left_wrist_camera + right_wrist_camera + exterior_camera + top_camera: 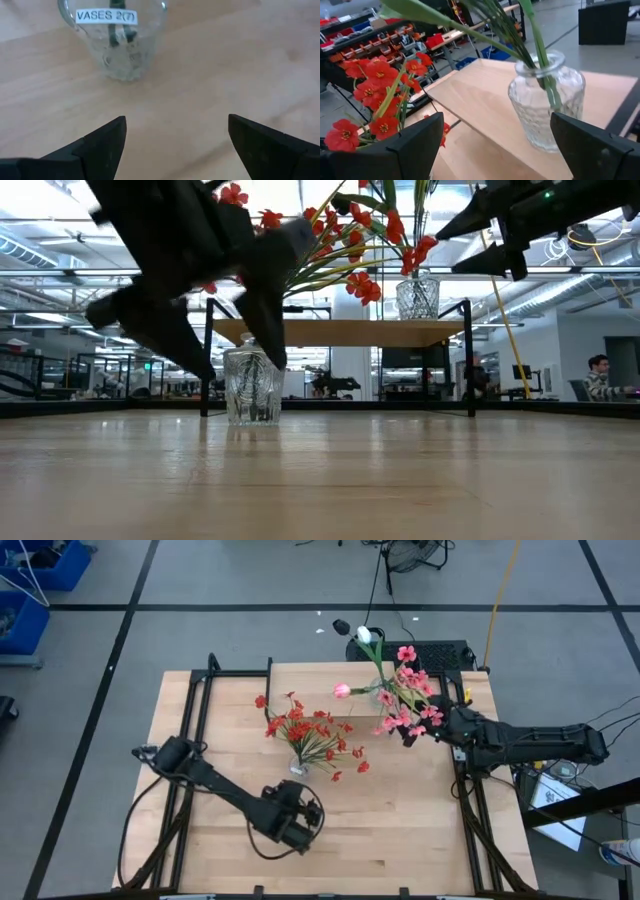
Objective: Pick and place flowers into a vace then onto a shelf
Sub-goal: Put the transparent vase on the shelf
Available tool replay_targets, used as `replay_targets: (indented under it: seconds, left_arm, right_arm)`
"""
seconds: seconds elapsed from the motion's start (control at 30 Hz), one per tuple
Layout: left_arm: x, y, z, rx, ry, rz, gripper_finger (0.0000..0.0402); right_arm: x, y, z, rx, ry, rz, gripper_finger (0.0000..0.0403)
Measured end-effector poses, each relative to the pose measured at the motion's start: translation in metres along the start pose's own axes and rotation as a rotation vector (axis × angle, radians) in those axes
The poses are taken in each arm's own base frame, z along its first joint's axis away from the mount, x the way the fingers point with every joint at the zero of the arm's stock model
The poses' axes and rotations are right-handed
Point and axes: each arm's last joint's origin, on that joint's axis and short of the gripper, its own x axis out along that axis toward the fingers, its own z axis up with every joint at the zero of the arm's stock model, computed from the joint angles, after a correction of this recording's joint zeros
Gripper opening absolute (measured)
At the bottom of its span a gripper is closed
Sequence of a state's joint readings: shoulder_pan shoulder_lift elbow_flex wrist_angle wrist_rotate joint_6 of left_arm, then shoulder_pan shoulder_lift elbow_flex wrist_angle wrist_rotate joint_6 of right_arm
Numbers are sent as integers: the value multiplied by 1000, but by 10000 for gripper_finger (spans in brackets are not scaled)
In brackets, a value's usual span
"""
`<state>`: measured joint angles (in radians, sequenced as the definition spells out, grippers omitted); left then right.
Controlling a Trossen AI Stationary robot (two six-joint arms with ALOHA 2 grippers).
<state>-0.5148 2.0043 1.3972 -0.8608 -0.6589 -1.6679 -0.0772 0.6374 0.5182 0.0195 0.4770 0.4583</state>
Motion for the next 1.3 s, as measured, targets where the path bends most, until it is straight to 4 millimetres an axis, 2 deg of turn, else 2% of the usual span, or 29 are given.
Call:
replay_targets:
  seconds: [0.47, 0.77, 1.0, 1.3]
  left_arm:
    - [47, -3, 8, -135, -171, 61, 351]
    - [59, 13, 15, -141, -219, 157, 351]
    - [71, 25, 11, -159, -221, 177, 351]
    - [87, 24, 34, -125, -265, 186, 351]
  right_arm:
    - [-2, -8, -16, -69, 156, -68, 357]
    - [-3, -7, -17, -80, 191, -5, 357]
    - [-2, -7, -17, -81, 198, 2, 357]
    - [-2, -11, -26, -30, 234, -26, 357]
